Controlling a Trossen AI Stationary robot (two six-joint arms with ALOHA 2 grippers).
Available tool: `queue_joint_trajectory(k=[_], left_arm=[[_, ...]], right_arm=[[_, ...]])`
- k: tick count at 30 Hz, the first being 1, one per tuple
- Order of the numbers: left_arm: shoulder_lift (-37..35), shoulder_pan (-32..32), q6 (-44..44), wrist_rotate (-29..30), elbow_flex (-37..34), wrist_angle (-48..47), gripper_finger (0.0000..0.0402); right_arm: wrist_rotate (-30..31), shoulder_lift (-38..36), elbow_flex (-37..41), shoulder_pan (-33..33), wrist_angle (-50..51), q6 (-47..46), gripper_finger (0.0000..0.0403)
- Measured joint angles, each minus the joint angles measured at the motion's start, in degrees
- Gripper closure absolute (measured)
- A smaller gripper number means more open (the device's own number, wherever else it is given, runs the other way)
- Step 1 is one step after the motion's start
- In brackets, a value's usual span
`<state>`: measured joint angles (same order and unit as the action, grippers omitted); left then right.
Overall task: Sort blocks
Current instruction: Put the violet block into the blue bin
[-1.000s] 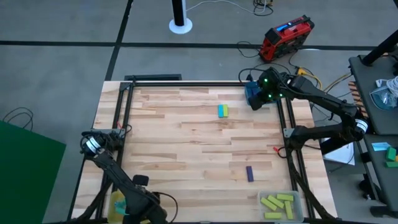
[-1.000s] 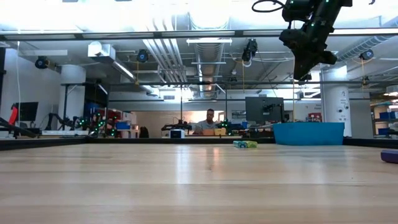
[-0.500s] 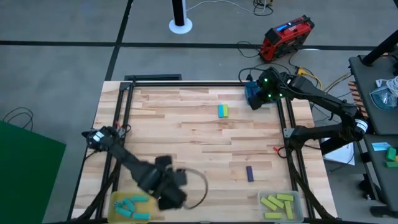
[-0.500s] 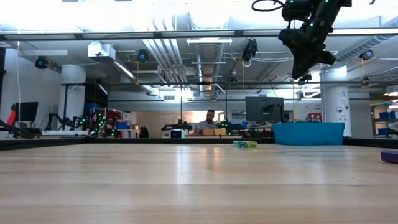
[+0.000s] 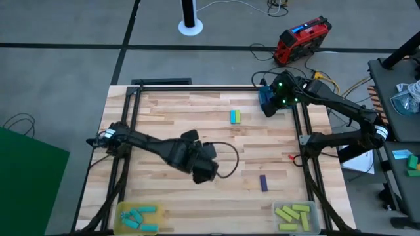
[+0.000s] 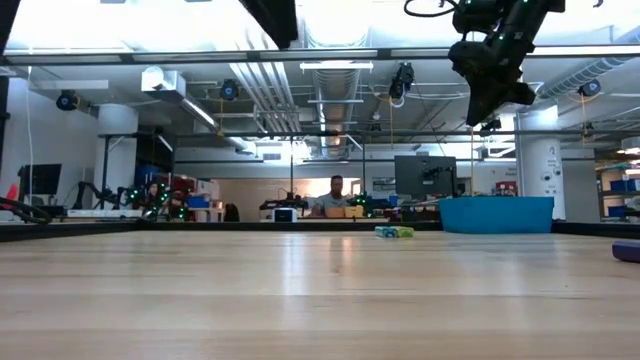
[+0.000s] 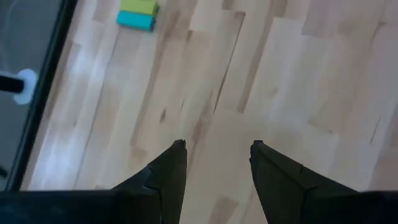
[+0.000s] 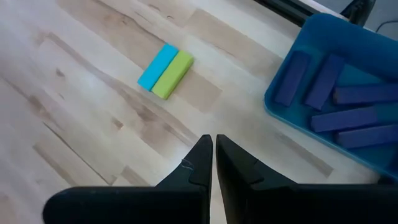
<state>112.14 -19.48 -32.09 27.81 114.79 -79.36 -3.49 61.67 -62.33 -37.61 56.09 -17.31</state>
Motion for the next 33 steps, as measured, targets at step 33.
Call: queue_joint_trajectory(k=[33], left_arm=[[-38.05, 39.44, 33.50, -35.35, -54.87, 47.45, 0.0247]], right_arm=[[-1.80, 13.02, -16.63, 18.38, -6.53, -22.37, 0.0390]])
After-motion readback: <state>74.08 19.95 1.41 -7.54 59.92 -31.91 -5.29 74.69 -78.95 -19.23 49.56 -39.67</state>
